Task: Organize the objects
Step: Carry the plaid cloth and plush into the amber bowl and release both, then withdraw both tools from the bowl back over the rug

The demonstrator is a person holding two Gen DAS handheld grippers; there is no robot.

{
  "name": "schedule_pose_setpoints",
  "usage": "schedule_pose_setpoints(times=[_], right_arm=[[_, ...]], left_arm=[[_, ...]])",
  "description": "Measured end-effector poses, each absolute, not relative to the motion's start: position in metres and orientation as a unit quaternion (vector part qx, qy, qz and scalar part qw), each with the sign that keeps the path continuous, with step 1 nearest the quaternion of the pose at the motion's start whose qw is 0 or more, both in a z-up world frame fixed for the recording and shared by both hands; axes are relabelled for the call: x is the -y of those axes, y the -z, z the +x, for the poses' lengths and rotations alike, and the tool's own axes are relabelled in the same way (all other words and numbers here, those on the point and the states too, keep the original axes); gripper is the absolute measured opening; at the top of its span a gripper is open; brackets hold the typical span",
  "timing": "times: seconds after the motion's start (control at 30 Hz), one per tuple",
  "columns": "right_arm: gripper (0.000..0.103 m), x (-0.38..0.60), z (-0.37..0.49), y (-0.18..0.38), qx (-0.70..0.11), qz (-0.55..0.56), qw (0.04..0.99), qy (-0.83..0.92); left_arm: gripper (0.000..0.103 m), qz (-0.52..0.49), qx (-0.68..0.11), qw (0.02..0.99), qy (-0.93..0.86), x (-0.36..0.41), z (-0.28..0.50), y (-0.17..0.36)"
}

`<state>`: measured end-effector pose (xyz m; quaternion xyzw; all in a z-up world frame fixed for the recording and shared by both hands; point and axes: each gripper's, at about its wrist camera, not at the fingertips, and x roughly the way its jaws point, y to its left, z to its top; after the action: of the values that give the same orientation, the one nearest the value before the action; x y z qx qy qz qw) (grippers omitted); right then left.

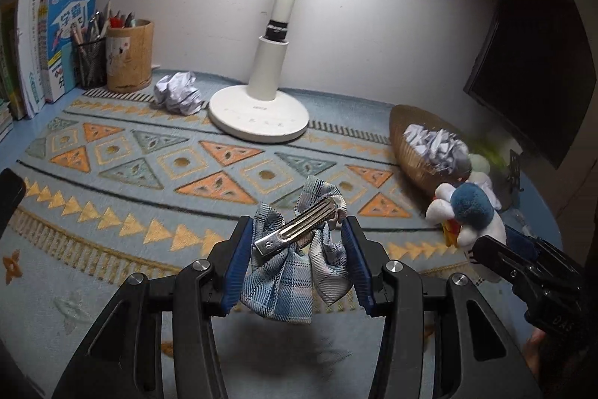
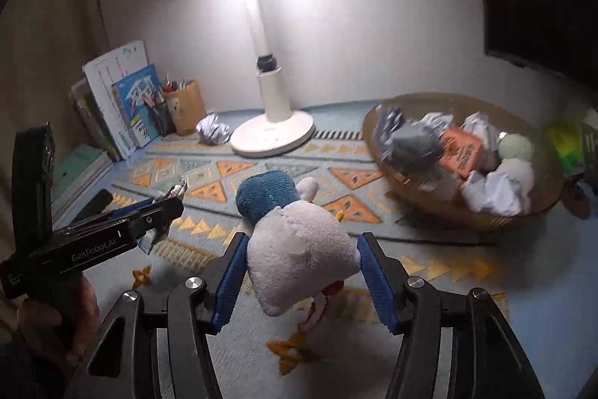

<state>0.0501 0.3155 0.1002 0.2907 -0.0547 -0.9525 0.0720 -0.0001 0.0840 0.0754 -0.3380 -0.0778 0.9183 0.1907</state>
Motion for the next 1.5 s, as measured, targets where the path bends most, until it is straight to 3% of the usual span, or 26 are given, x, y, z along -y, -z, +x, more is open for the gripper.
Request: schedule_pose_setpoints(times=[0.17, 0.37, 0.47, 0.5, 0.53, 0.6, 0.9, 1.13, 1.2, 1.33, 1.5], right_arm=[[0.059, -0.403, 0.041, -0.159, 0.124, 0.236, -0.036, 0.963], [0.059, -0.464, 0.008, -0.167, 0.155, 0.243, -0.113, 0.951], [0.061, -0.478, -0.011, -0.152, 0.169, 0.266, -0.115, 0.942], [0.067, -0.481, -0.018, -0.146, 0.173, 0.280, -0.116, 0.937], [0.069, -0.483, -0.021, -0.139, 0.178, 0.291, -0.117, 0.933], [0.069, -0.485, -0.023, -0.126, 0.186, 0.308, -0.112, 0.926], [0.069, -0.452, -0.002, -0.125, 0.186, 0.309, -0.061, 0.931], [0.074, -0.367, 0.010, -0.130, 0.160, 0.306, 0.037, 0.938], [0.088, -0.335, 0.008, -0.114, 0.146, 0.320, 0.057, 0.934], [0.088, -0.283, -0.004, -0.066, 0.110, 0.365, 0.073, 0.922], [0.087, -0.252, -0.018, -0.016, 0.032, 0.401, 0.028, 0.915]], left_arm=[[0.045, -0.304, 0.057, 0.262, -0.914, -0.160, -0.027, -0.125], [0.045, -0.290, 0.031, 0.305, -0.906, -0.241, -0.063, -0.145], [0.061, -0.290, 0.029, 0.307, -0.906, -0.263, -0.078, -0.140], [0.072, -0.292, 0.028, 0.304, -0.906, -0.269, -0.082, -0.137], [0.091, -0.295, 0.029, 0.299, -0.907, -0.271, -0.085, -0.133], [0.093, -0.293, 0.037, 0.293, -0.909, -0.269, -0.086, -0.129], [0.096, -0.288, 0.063, 0.242, -0.925, -0.154, -0.054, -0.132], [0.102, -0.307, 0.110, 0.102, -0.940, -0.020, -0.013, -0.096], [0.102, -0.317, 0.136, 0.061, -0.937, 0.014, -0.004, -0.077], [0.102, -0.343, 0.158, 0.019, -0.926, 0.049, 0.002, -0.041], [0.102, -0.343, 0.132, 0.003, -0.930, 0.046, 0.008, -0.026]])
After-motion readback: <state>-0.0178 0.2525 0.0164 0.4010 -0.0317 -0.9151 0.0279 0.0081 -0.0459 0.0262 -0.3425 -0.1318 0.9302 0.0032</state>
